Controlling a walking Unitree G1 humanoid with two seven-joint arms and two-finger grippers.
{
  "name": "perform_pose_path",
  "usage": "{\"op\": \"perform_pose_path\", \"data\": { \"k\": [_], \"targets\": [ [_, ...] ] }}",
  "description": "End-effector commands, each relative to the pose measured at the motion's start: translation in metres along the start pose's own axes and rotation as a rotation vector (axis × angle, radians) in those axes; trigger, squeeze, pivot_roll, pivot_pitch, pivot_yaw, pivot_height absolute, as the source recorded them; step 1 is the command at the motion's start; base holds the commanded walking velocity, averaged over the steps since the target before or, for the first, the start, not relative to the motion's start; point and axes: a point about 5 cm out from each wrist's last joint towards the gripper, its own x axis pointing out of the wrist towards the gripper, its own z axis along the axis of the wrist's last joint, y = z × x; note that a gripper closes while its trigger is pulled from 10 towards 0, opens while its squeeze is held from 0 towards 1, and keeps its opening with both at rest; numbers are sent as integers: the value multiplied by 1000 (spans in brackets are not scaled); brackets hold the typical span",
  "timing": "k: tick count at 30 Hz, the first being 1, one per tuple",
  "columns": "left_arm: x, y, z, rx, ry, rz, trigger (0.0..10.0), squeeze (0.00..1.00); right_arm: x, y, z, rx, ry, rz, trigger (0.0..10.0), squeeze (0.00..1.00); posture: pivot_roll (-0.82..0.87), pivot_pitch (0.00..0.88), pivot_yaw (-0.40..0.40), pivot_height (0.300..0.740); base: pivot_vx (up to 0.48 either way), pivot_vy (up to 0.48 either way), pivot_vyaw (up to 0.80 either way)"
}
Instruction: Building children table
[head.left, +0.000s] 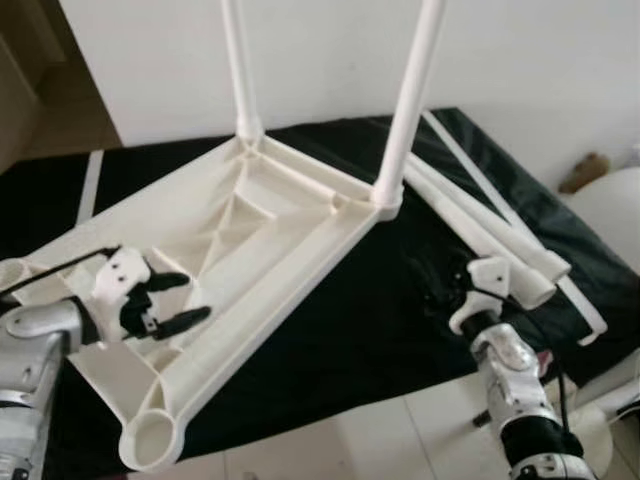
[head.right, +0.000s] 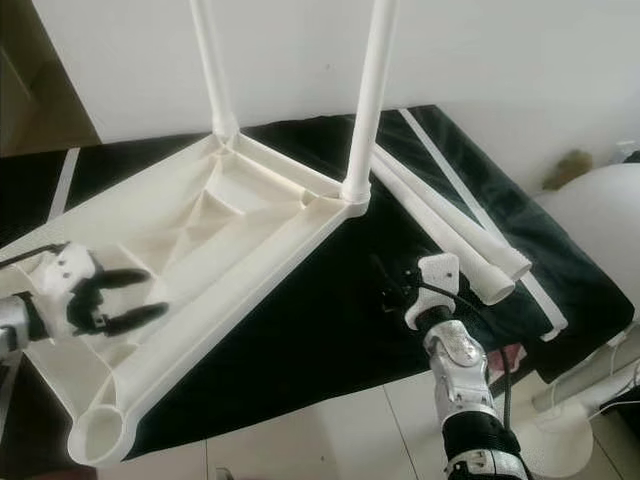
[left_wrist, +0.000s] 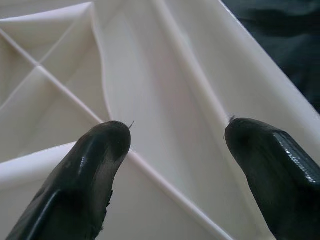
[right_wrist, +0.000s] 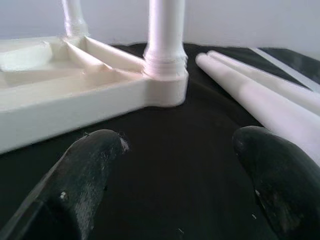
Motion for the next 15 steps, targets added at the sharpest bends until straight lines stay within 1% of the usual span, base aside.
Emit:
{"op": "perform_pose_path", "data": {
  "k": [1, 6, 9, 12, 14, 15],
  "targets": [
    [-2, -9, -12, 5, 77, -93, 10000, 0, 1, 4, -3, 2, 35, -27, 10000, 0, 8, 64, 14, 740, 0, 0, 0],
    [-4, -11, -18, 12, 107, -92, 10000, 0, 8, 11, -6, 14, 73, -65, 10000, 0, 19, 58, 6, 740, 0, 0, 0],
    [-14, -1, -17, 13, 117, -28, 10000, 0, 19, 25, -9, 24, 104, -68, 10000, 0, 25, 53, 0, 740, 0, 0, 0],
    [-17, 2, -16, 18, 120, -13, 10000, 0, 21, 28, -8, 28, 108, -68, 10000, 0, 28, 50, -2, 740, 0, 0, 0],
    [-26, 13, -17, -19, 112, 50, 10000, 0, 26, 36, -7, 56, 114, -58, 10000, 0, 32, 45, -5, 740, 0, 0, 0],
    [-26, 13, -17, -19, 112, 50, 10000, 0, 26, 36, -7, 56, 114, -58, 10000, 0, 32, 45, -5, 740, 0, 0, 0]
  ]
}}
